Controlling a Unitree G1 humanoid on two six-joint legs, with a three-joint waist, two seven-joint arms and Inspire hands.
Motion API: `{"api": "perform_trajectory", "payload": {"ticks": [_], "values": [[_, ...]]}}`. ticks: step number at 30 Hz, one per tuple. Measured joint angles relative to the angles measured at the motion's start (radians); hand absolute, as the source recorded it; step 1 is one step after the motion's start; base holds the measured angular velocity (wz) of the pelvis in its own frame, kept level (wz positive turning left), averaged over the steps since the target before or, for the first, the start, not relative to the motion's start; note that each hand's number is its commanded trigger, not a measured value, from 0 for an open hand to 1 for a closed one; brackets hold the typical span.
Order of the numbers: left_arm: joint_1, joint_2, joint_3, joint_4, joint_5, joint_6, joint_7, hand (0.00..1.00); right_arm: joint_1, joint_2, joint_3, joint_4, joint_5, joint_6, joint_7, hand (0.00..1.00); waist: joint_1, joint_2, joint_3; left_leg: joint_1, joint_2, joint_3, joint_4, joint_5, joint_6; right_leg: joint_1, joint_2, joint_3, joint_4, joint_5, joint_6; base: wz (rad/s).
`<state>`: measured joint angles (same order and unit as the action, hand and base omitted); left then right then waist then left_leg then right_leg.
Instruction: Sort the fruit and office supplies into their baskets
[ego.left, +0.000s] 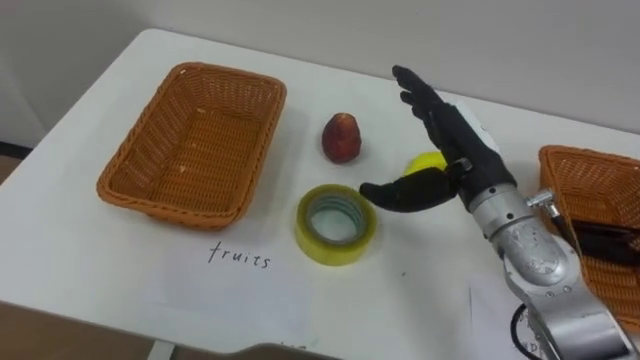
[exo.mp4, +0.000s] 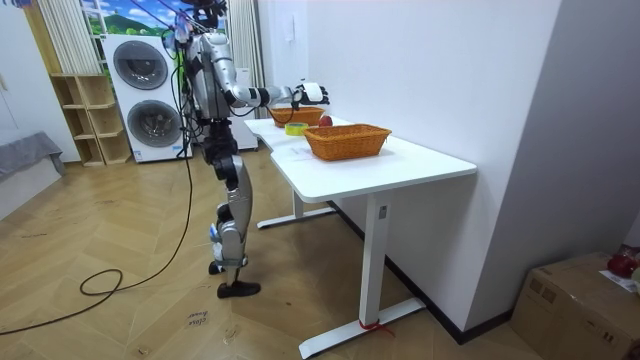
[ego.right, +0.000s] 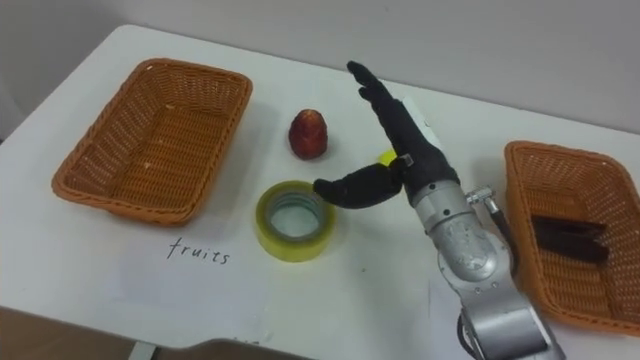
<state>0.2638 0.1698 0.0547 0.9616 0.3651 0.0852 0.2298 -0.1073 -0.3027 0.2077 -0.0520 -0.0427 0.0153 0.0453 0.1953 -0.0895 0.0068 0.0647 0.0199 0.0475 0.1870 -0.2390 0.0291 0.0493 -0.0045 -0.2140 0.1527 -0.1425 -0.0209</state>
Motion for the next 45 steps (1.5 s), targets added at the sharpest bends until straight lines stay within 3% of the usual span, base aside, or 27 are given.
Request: {"api": "perform_trajectory", "payload": {"ticks": [11, 28, 32, 45], "values": [[0.002, -0.001, -0.002, 0.000, 0.000, 0.002, 0.003, 0.00, 0.000, 0.008, 0.013, 0.044, 0.000, 0.000, 0.000, 0.00, 0.003, -0.005, -0.0035, -0.001, -0.003, -0.024, 0.003, 0.001, 0.001, 0.007, -0.004, -0.020, -0.002, 0.000, 0.000, 0.05], [-0.012, -0.006, -0.003, 0.020, 0.000, 0.002, 0.001, 0.00, -0.038, 0.035, 0.047, 0.154, -0.005, 0.000, 0.001, 0.00, 0.004, -0.001, 0.0069, -0.006, -0.011, -0.032, -0.004, 0.002, 0.002, 0.003, -0.005, -0.032, -0.002, 0.000, 0.001, 0.01], [-0.018, -0.006, -0.021, 0.020, 0.000, 0.004, -0.004, 0.00, -0.038, 0.058, 0.047, 0.163, -0.038, 0.000, 0.001, 0.00, 0.004, 0.005, 0.0103, -0.007, -0.011, -0.032, -0.002, 0.002, 0.003, 0.002, -0.006, -0.031, -0.002, 0.000, 0.001, 0.00], [-0.022, -0.022, -0.038, 0.009, 0.000, 0.022, -0.009, 0.00, -0.038, 0.073, 0.098, 0.213, -0.068, 0.001, 0.001, 0.00, 0.004, 0.024, 0.0023, -0.008, -0.012, -0.033, 0.002, 0.004, 0.005, 0.004, -0.012, -0.033, -0.003, 0.000, 0.003, 0.00]]}}
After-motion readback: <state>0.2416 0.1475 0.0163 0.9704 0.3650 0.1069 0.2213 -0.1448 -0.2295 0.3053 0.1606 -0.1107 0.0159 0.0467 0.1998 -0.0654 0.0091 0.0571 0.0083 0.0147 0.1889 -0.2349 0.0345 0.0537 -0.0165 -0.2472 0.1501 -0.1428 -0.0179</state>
